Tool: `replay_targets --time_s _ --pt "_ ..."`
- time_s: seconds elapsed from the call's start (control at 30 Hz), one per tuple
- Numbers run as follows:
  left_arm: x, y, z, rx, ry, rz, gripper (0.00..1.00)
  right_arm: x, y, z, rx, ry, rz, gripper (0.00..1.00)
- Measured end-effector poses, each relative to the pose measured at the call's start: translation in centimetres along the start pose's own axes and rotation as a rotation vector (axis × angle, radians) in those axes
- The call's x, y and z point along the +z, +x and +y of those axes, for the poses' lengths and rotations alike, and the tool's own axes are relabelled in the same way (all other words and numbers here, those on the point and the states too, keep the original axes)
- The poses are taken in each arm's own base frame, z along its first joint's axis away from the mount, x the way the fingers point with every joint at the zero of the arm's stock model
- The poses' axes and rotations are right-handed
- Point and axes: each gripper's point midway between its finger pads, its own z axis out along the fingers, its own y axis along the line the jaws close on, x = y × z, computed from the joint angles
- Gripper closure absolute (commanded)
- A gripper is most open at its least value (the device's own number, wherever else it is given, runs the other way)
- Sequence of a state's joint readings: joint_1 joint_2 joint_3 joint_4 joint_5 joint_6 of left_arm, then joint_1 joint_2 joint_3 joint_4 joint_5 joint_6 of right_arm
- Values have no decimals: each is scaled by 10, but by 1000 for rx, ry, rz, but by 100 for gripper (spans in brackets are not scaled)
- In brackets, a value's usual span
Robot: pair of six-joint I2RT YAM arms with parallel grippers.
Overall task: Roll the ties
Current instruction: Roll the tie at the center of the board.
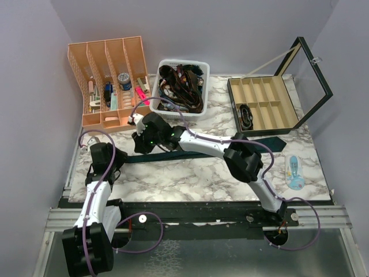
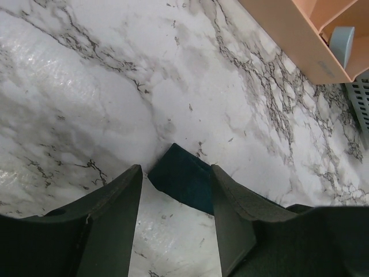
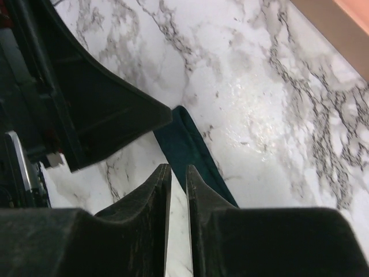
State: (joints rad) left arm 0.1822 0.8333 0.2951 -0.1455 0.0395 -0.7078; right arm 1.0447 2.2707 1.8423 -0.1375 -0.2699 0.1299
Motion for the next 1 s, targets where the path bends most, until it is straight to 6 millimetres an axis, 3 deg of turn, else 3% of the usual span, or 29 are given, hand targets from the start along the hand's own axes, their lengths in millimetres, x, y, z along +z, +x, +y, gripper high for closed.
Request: replay_targets --time_s 0.17,0.33,0.53,0.87,1.0 --pt "-1 1 -4 15 28 -1 43 -8 26 -9 31 -21 56 82" --pt "-2 3 -3 16 33 -1 41 -9 56 -1 62 -63 129 86" --pt "0 4 -1 21 26 7 40 -8 59 -2 67 -46 135 87" --pt "9 15 1 46 31 59 38 4 78 -35 82 51 166 88" --pt "10 17 2 54 39 61 35 3 74 -44 75 80 158 88"
